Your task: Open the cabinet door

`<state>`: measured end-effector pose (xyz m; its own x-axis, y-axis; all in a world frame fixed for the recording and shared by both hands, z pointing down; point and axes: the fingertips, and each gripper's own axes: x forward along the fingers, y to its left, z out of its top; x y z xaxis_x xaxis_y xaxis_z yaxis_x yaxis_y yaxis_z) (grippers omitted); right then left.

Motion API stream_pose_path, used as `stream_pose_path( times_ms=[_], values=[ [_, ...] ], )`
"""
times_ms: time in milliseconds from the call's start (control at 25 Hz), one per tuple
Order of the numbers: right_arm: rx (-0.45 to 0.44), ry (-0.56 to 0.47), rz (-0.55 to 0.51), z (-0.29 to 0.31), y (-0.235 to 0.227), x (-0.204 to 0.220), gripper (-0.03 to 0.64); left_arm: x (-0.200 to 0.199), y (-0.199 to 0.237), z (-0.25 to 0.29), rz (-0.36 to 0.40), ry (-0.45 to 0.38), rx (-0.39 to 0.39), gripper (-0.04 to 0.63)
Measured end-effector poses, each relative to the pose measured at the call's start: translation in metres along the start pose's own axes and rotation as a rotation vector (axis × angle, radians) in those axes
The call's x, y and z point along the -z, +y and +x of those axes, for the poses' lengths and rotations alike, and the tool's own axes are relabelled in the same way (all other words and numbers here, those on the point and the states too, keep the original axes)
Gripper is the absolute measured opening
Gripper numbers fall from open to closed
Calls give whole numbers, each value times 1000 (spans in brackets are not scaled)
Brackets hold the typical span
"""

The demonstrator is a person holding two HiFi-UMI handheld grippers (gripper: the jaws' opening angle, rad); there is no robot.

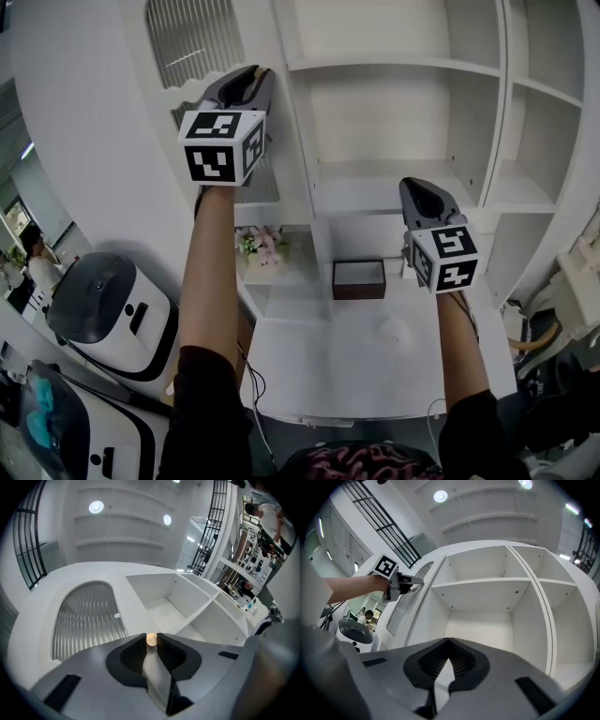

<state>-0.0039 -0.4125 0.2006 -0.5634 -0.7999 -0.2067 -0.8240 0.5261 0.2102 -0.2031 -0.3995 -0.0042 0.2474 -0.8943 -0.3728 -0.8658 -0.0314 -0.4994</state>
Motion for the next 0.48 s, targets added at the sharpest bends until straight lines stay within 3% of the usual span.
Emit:
stream_pose_path(
  times_ms=[480],
  values=[
    [-20,-1,5,1,13,-3,15,-13,1,-28,-44,-54,91,83]
  ],
)
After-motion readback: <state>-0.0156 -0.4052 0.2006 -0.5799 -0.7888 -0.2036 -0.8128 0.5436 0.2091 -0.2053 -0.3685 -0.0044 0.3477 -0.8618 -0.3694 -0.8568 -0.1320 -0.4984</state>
